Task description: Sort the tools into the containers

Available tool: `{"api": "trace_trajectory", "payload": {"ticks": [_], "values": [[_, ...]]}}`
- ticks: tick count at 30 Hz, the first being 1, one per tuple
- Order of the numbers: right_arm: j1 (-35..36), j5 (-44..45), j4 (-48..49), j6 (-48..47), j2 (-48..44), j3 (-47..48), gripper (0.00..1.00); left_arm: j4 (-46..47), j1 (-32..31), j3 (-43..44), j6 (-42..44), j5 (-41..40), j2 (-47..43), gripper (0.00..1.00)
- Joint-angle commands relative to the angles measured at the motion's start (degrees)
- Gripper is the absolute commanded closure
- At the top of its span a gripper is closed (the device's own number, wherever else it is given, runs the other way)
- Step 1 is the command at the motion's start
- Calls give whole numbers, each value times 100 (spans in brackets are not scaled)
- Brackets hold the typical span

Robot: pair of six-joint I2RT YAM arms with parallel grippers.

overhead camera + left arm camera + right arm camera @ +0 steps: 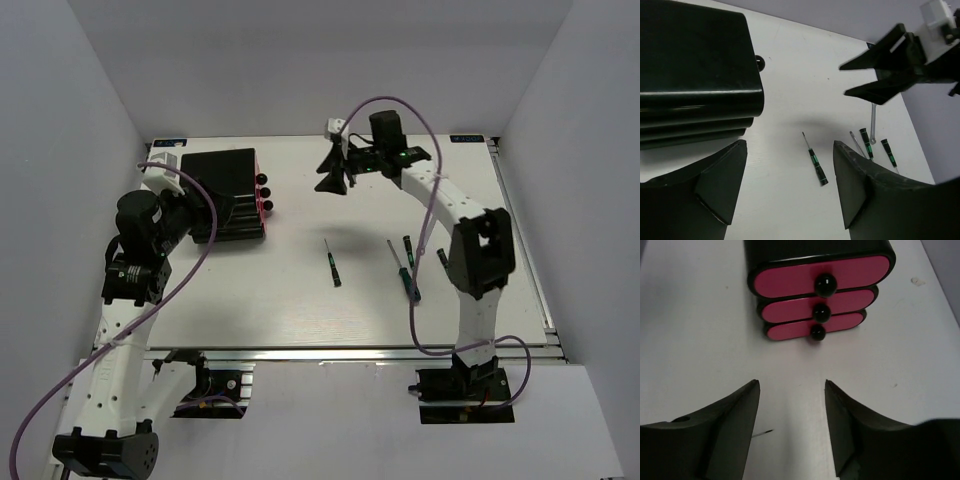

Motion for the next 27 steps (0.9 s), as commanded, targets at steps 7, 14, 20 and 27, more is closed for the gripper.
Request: {"api": "trace_trajectory", "payload": {"ticks": [7,14,20,27], "values": [[687,392,1871,1221,1882,1659,20,-384,8,395,11,-423,323,19],[739,480,2969,1669,2639,2259,19,-314,16,316,-192,-414,455,19],[853,410,3417,1872,3053,2568,22,-305,8,421,-201,-441,639,19],[994,401,3725,1994,3272,2734,27,-208,8,430,-209,-406,842,19]]}}
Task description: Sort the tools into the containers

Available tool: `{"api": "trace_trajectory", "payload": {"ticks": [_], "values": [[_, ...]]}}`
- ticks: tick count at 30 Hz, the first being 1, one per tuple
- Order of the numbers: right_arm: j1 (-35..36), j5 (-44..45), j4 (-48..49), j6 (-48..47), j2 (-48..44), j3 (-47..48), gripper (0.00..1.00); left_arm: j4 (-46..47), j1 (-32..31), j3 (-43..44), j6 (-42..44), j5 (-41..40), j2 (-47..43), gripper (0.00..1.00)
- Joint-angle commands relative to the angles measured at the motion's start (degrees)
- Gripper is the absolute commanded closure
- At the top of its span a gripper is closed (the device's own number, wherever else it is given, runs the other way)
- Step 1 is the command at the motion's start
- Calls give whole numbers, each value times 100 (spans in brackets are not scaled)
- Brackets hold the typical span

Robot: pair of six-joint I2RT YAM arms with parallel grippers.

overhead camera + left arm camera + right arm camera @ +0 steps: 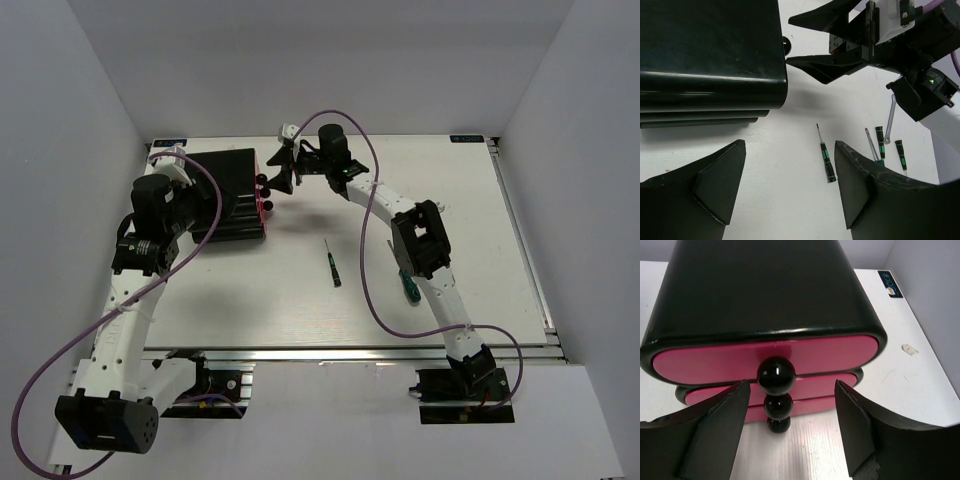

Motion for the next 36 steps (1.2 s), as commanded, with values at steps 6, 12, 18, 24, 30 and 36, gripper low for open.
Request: {"api": "trace_trajectory", "payload": {"ticks": [6,12,18,24,30,36], "values": [[149,-107,499,56,198,335,30,163,8,161,-12,-21,3,19],[175,-98,727,82,268,405,47,190,16,152,-13,-3,-6,19],[158,-133,807,38,66,142,66,234,8,126,-39,102,-24,19],[96,-159,921,-129,-514,-798,77,374,8,82,-57,207,-33,19],[-202,-63,947,-199,-1067,-1685,80,568,8,38,-65,383,38,19],[-457,-71,878,-383,-1560,-2423,80,796,8,-41,-118,594,108,19]]}}
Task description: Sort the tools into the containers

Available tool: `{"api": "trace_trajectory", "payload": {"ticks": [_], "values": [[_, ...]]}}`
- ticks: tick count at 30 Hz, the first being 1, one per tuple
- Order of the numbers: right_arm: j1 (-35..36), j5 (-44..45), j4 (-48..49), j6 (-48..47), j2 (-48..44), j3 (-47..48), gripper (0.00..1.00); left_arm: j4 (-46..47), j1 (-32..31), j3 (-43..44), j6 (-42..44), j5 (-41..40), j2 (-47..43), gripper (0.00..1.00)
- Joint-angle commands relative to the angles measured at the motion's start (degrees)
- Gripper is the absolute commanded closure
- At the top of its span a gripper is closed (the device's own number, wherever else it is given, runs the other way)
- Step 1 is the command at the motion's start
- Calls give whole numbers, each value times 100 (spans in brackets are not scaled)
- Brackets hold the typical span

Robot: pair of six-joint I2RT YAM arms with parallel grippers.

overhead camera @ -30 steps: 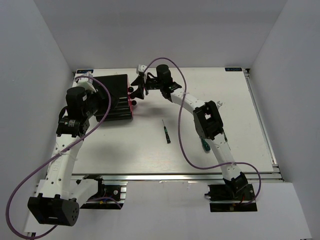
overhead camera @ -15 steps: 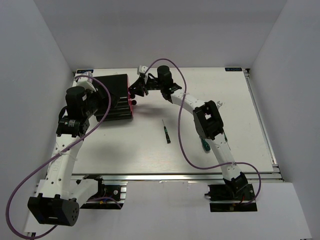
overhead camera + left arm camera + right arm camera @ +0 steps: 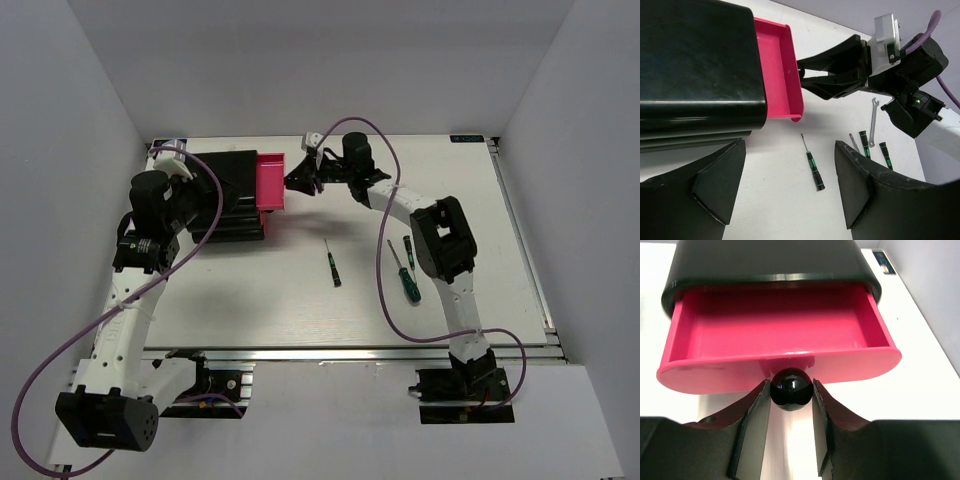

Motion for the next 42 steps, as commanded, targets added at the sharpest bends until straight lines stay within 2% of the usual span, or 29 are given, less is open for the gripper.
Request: {"api": "trace_trajectory", "payload": {"ticks": [1,5,8,11,12,15,16,17,18,19,21,22,23,24,25,26,27,29,31,32,34,36,37,38,39,41,42], "values": [[-162,-30,23,-239,-565,-396,80,265,16,-28,-65,251,34,19],[-242,-12,-4,-310,-750,-687,78,309,16,42,-92,418,174,19],[-268,23,-65,-319,-795,-749,70,292,-1,130,-145,611,332,19],[-268,233,-153,-249,-821,-723,56,213,-220,296,-180,612,542,22],[-268,286,-249,-283,-830,-679,45,152,-491,358,-189,472,605,24],[-294,506,-574,-371,-952,-643,29,37,-1089,744,-198,33,973,45],[-355,524,-584,-372,-1084,-678,27,-68,-1491,876,-189,-273,1079,52],[-382,550,-584,-363,-1172,-748,25,-95,-1652,1069,-206,-346,1306,67],[-435,559,-584,-354,-1260,-923,18,-112,-1784,1149,-285,-407,1404,72],[-513,585,-601,-354,-1461,-1012,17,-104,-2038,1202,-338,-469,1492,74],[-610,682,-837,-380,-1673,-1266,11,-25,-2294,1281,-452,-618,1729,70],[-715,760,-987,-433,-1917,-1346,11,-7,-2574,1325,-487,-680,1826,64],[-769,1074,-1136,-555,-2068,-1433,11,-42,-2707,1387,-514,-793,1940,43],[-865,1295,-1425,-643,-2217,-1661,11,-147,-2865,1631,-575,-951,2237,35],[-901,1628,-1515,-722,-2558,-1802,11,-461,-3206,1807,-602,-1127,2423,31],[-936,2510,-1550,-741,-2727,-1978,11,-638,-3357,1974,-619,-1477,2616,30],[-1006,2963,-1585,-645,-2876,-2266,11,-1084,-3646,2333,-793,-1750,3035,29],[-1199,3459,-2075,-617,-3176,-2348,11,-1525,-3832,2608,-1127,-2068,3468,31],[-1784,2979,-2672,-312,-3325,-2296,39,-2173,-4008,2941,-1733,-2349,4082,37],[-1989,2463,-3041,-101,-3370,-2331,69,-2369,-4070,3030,-2031,-2411,4268,39],[-2420,2134,-3395,173,-3466,-2366,88,-2976,-4246,3319,-2227,-2630,4629,41],[-2622,2045,-3852,156,-3554,-2550,87,-3249,-4386,3698,-2359,-2972,5034,41],[-2685,1957,-3888,147,-3668,-2664,82,-3268,-4413,3716,-2403,-3009,5122,41],[-2729,1774,-3941,138,-3730,-2917,69,-3224,-4405,3621,-2456,-3018,5218,39],[-2816,1676,-3950,138,-3783,-3033,63,-3041,-4413,3524,-2474,-3001,5254,37],[-2843,1457,-3985,130,-3932,-3270,54,-2821,-4413,3209,-2500,-2983,5333,32],[-2852,1403,-4029,103,-3967,-3332,53,-2733,-4413,3137,-2500,-2992,5377,32]]}}
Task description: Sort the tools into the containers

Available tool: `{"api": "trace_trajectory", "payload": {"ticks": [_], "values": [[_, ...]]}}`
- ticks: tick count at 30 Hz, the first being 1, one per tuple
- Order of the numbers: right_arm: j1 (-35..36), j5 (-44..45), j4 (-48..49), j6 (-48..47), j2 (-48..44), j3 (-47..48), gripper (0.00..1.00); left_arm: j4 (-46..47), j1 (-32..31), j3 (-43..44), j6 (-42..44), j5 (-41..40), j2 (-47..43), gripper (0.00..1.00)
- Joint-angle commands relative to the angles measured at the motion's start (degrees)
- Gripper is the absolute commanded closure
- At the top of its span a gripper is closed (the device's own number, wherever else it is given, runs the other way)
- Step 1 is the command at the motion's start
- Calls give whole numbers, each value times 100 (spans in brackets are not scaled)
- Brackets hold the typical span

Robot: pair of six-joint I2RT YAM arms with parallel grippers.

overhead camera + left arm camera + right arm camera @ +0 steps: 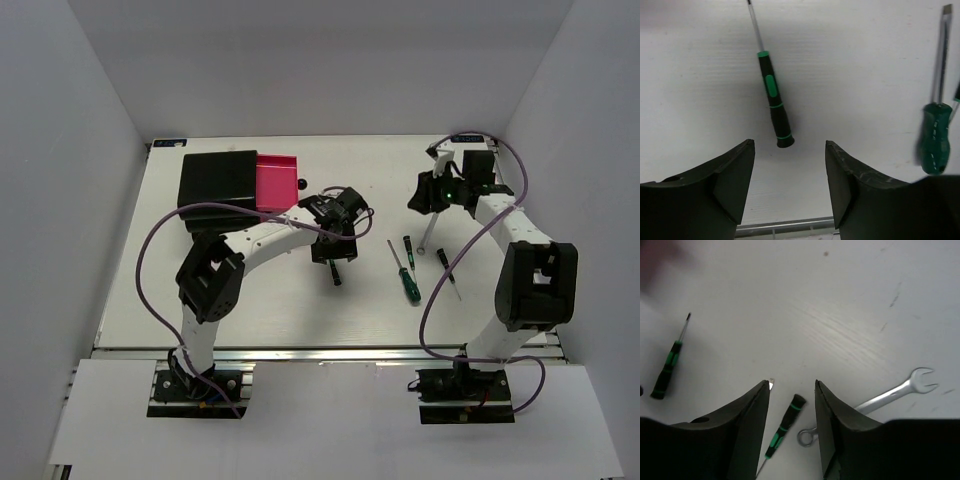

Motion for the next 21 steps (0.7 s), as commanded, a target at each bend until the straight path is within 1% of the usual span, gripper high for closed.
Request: {"api": "trace_trajectory", "payload": {"ticks": [1,7,14,18,19,20,21], "values": [[107,-601,-368,7,-411,-190,52,124,-3,-162,-236,-336,-141,31],[28,-593,-465,-90,-553,-252,50,354,-3,-180,-131,-231,351,32],[-68,-575,-570,-90,-658,-269,50,758,-2,-338,28,-64,738,41],[-77,-575,-597,-90,-763,-374,50,741,41,-338,72,-38,852,51],[-147,-593,-597,-81,-772,-409,50,741,59,-373,89,-11,878,59],[-261,-593,-597,-72,-790,-418,50,776,94,-408,115,6,879,65],[-279,-593,-605,-64,-816,-436,50,793,94,-452,159,59,852,76]]}}
